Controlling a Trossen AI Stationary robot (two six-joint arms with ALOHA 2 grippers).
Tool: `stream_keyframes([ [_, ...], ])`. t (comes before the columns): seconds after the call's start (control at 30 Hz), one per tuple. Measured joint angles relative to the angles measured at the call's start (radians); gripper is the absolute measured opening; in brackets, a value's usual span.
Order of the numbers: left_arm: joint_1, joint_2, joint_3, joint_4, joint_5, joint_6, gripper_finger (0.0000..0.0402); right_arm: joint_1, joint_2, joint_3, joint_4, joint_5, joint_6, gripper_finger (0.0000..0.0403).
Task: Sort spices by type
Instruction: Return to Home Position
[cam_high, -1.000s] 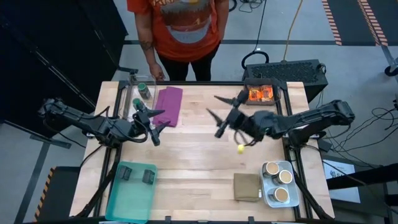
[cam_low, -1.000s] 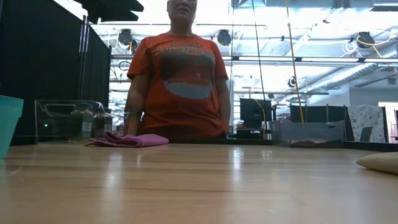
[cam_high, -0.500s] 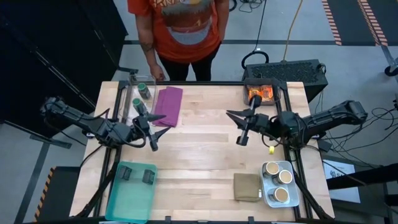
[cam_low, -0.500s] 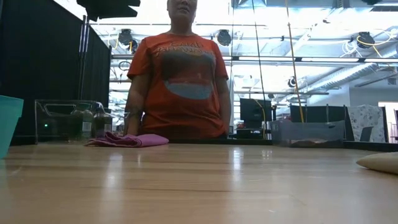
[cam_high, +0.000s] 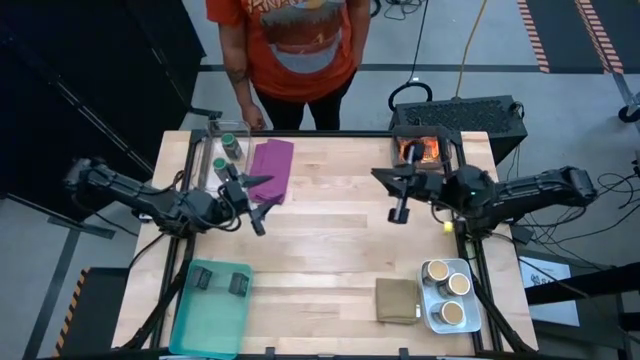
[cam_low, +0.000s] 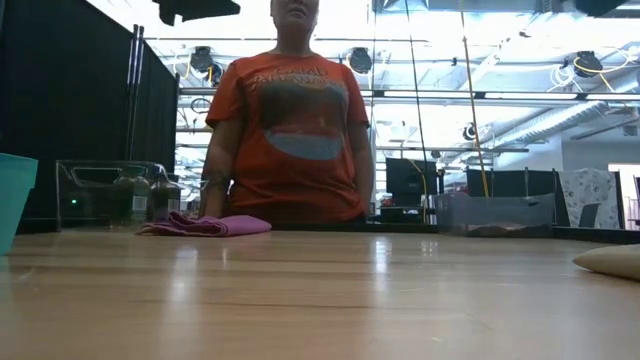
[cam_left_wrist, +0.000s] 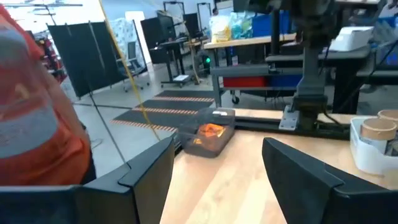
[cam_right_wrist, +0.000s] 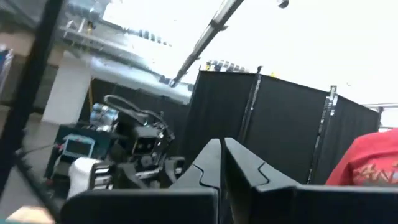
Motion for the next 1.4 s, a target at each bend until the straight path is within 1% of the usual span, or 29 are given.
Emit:
stream_keyframes([
  [0.13,-0.065,-0.028,0.000,-0.025,-0.106,0.007,0.0251,0.029,-0.097,0.000,-0.151,-0.003,-0.020,0.0000],
  [0.23,-0.130,-0.074,0.000,-0.053,-0.164,0.059,0.0251,0.046,-0.164,0.000,-0.259,-0.002,-0.019,0.0000],
  [0.3,-0.167,-0.111,0.000,-0.079,-0.169,0.087,0.0251,0.049,-0.198,0.000,-0.298,-0.002,-0.012,0.0000],
  [0.4,-0.183,-0.160,0.000,-0.085,-0.154,0.120,0.0251,0.049,-0.241,0.000,-0.333,-0.002,-0.009,0.0000],
  [0.43,-0.176,-0.170,0.000,-0.082,-0.142,0.126,0.0251,0.049,-0.253,0.000,-0.346,-0.002,-0.009,0.0000],
  [0.5,-0.143,-0.174,0.000,-0.066,-0.085,0.129,0.0251,0.049,-0.268,0.000,-0.358,-0.031,-0.009,0.0000],
  [0.53,-0.117,-0.169,-0.006,-0.023,-0.024,0.125,0.0251,0.049,-0.272,0.000,-0.358,-0.057,-0.009,0.0000],
  [0.63,-0.014,-0.109,-0.043,0.184,0.226,0.135,0.0251,0.048,-0.270,0.000,-0.308,-0.132,-0.014,0.0000],
  [0.67,0.017,-0.083,-0.049,0.229,0.268,0.147,0.0251,0.043,-0.263,0.000,-0.279,-0.148,-0.016,0.0000],
  [0.73,0.066,-0.057,-0.057,0.236,0.276,0.159,0.0251,0.033,-0.248,0.000,-0.244,-0.158,-0.020,0.0000],
  [0.8,0.100,-0.065,-0.056,0.233,0.273,0.175,0.0251,0.029,-0.251,0.000,-0.265,-0.156,-0.032,0.0000],
  [0.87,0.107,-0.114,-0.063,0.207,0.263,0.205,0.0251,0.026,-0.277,-0.001,-0.288,-0.155,-0.038,0.0000],
  [0.93,0.117,-0.172,-0.084,0.222,0.268,0.240,0.0251,0.025,-0.317,0.000,-0.310,-0.155,-0.038,0.0000],
  [1.0,0.158,-0.214,-0.103,0.264,0.313,0.257,0.0251,0.025,-0.353,-0.009,-0.328,-0.152,-0.045,0.0000],
  [1.07,0.202,-0.238,-0.106,0.251,0.348,0.265,0.0251,0.024,-0.388,-0.037,-0.323,-0.142,-0.048,0.0000],
  [1.17,0.236,-0.311,-0.109,0.130,0.322,0.261,0.0251,0.024,-0.435,-0.099,-0.295,-0.141,-0.043,0.0000],
  [1.3,0.222,-0.483,-0.108,-0.070,0.309,0.195,0.0251,0.024,-0.508,-0.210,-0.185,-0.121,-0.001,0.0000],
  [1.4,0.206,-0.595,-0.134,-0.132,0.308,0.155,0.0250,0.024,-0.557,-0.281,-0.117,-0.120,0.016,0.0000],
])
